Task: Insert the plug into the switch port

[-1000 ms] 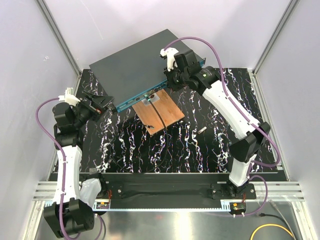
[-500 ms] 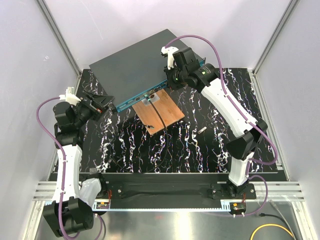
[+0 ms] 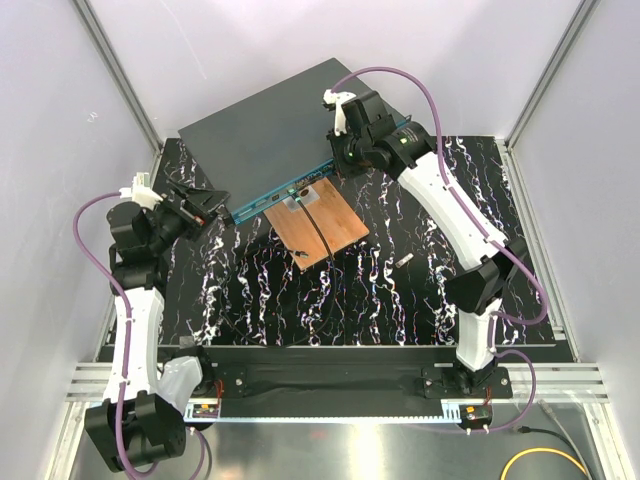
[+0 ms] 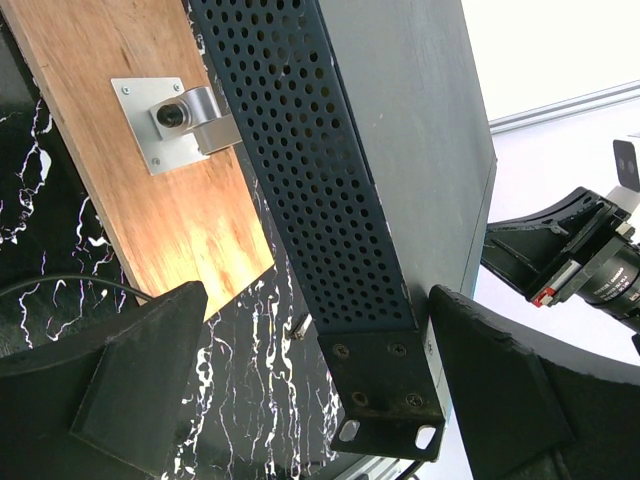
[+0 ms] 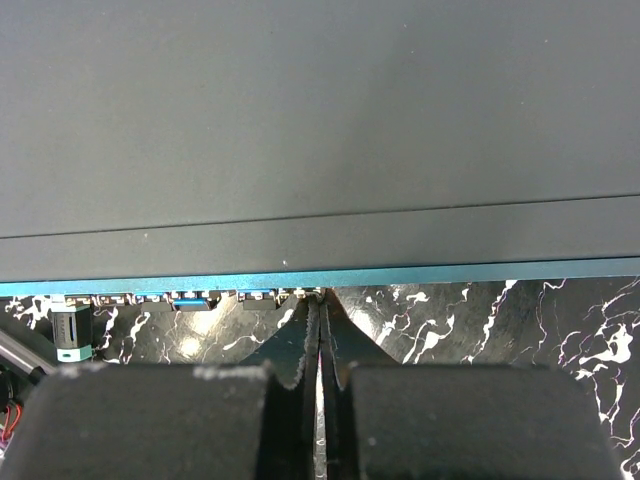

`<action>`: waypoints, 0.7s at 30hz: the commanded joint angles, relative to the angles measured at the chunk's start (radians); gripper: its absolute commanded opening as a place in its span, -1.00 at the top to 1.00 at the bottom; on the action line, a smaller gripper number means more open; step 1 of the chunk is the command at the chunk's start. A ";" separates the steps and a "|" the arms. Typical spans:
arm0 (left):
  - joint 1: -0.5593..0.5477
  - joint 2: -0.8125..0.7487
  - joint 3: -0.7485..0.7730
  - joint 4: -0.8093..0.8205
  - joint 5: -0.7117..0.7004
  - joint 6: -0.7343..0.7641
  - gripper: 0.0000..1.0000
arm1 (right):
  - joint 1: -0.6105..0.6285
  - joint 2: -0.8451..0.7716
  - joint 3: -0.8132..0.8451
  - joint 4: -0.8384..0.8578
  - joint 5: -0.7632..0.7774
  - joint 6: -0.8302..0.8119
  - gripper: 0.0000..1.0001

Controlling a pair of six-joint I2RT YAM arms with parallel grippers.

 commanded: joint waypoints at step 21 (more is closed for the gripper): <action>0.019 0.004 0.192 0.026 0.099 0.069 -0.98 | -0.093 -0.613 -0.706 0.154 -0.254 -0.444 -0.25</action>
